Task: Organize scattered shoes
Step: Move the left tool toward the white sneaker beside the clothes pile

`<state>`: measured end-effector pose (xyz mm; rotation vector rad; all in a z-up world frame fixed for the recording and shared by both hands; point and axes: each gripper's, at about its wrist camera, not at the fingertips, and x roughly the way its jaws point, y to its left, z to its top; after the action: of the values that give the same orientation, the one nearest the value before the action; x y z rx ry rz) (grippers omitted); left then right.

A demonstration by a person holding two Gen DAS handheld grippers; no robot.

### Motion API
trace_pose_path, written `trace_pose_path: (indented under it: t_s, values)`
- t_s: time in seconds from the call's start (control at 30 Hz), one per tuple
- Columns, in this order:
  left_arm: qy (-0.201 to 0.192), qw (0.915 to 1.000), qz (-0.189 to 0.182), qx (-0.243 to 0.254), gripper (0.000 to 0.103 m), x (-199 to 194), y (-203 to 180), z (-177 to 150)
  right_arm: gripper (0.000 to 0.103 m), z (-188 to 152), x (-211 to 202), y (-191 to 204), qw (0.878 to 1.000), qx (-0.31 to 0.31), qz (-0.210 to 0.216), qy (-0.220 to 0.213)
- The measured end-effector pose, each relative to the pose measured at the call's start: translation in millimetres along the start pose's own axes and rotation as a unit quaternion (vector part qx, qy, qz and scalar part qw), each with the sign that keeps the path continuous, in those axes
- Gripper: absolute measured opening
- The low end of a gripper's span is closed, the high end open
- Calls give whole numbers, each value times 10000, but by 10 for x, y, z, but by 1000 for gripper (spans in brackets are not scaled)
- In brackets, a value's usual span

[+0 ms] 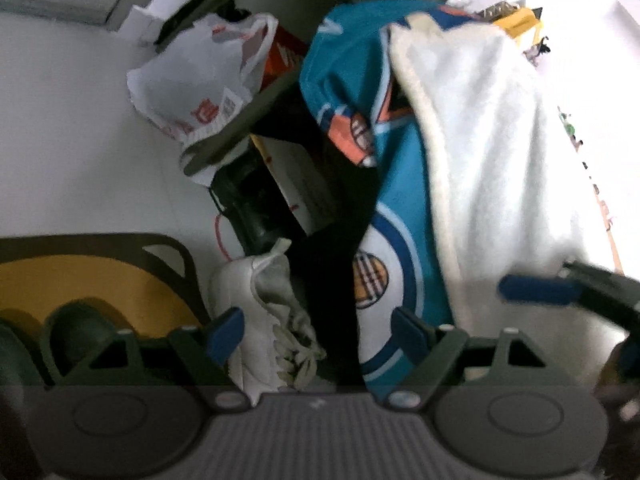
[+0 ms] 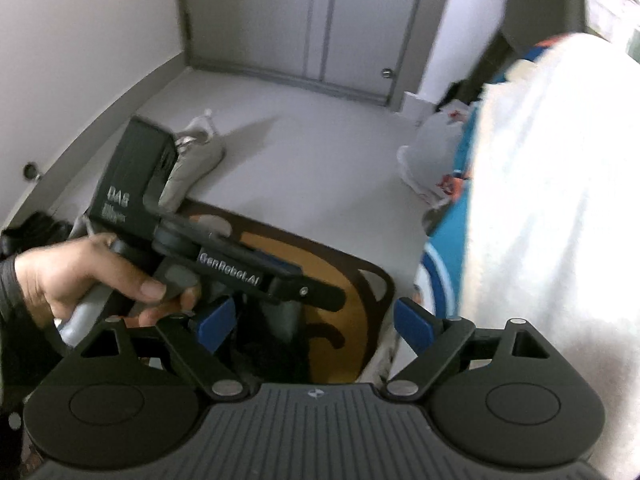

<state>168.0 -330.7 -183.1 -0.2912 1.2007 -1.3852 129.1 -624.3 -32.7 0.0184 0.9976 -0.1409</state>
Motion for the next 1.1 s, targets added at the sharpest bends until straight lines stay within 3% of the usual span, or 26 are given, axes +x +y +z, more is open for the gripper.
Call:
trace_pose_path:
  t_s: [0.13, 0.23, 0.53, 0.63, 0.77, 0.93, 1.1]
  values:
    - [311, 9981, -469, -243, 62, 273, 82, -28, 90, 43, -89, -84, 9999, 39, -15, -114]
    - [506, 9969, -556, -250, 59, 471, 120, -57, 90, 11, -67, -117, 10000, 59, 37, 29]
    - [992, 9919, -610, 505, 51, 987, 27, -98, 90, -143, 77, -51, 9977, -259, 225, 584]
    - [1135, 9887, -674, 715, 40, 1144, 45, -77, 90, -275, 186, 86, 9938, -622, 252, 888]
    - [1348, 9840, -433, 1078, 39, 1363, 54, -64, 90, -464, 373, 207, 9847, -738, 575, 1471]
    - [1477, 9777, -637, 1348, 39, 1543, -31, -112, 90, -500, 432, 287, 9831, -750, 641, 1542]
    - [1509, 9706, -249, 1861, 39, 1692, -153, -187, 90, -484, 447, 294, 9833, -668, 701, 1538]
